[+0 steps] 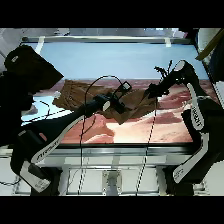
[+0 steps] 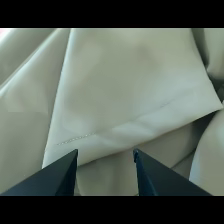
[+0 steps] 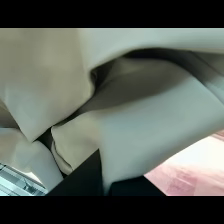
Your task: Fold the clothes and pants, and hang the long-sleeved shirts on hangers.
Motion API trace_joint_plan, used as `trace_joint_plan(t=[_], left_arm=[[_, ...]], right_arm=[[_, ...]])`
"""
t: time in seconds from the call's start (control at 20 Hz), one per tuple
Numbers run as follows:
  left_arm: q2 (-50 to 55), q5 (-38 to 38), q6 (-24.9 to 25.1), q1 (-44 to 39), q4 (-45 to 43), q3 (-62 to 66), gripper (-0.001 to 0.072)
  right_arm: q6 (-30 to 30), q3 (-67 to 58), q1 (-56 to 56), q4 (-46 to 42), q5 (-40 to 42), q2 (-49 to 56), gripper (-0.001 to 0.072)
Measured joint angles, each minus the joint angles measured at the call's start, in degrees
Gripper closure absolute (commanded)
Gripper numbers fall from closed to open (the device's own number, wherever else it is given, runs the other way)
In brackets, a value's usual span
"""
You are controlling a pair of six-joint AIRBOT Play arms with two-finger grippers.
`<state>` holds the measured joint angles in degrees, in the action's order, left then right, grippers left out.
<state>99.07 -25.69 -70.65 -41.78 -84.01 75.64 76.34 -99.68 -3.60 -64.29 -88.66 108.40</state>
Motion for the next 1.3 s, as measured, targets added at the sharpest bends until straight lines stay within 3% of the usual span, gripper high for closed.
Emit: trace_joint_plan(t=[0.35,0.4,0.55,0.8,1.0,1.05,1.1,1.15,1.3], left_arm=[[2.5,2.4,0.4,-1.8,-0.4,1.1,0.0284],[3.2,2.7,0.5,-2.1,-0.4,1.4,0.0329],[5.0,3.3,0.6,-2.8,-0.4,2.8,0.0675],[6.1,3.8,0.2,-2.3,-0.4,7.5,0.0683],[5.6,2.2,-4.5,1.6,-0.4,12.3,0.0680],[5.4,0.7,-6.0,2.9,-0.4,13.1,0.0599],[5.3,-1.3,-7.1,4.0,-0.3,13.7,0.0301],[5.2,-3.7,-7.4,4.8,0.2,14.2,0.0127],[5.3,-14.5,-3.1,5.8,3.9,14.9,0.0108]], right_arm=[[0.3,0.0,0.1,1.2,0.1,0.0,0.0698],[0.4,0.0,0.1,1.5,0.1,0.0,0.0698],[0.6,0.0,0.1,2.1,0.1,0.0,0.0698],[0.6,0.0,0.2,2.4,0.1,0.0,0.0698],[0.6,0.0,0.2,2.5,0.0,0.0,0.0698],[0.7,0.0,0.2,2.5,0.0,0.0,0.0698],[0.7,0.0,0.2,2.5,0.0,0.0,0.0698],[0.7,0.0,0.2,2.5,0.0,0.0,0.0698],[0.6,0.0,0.2,2.5,0.0,0.0,0.0698]])
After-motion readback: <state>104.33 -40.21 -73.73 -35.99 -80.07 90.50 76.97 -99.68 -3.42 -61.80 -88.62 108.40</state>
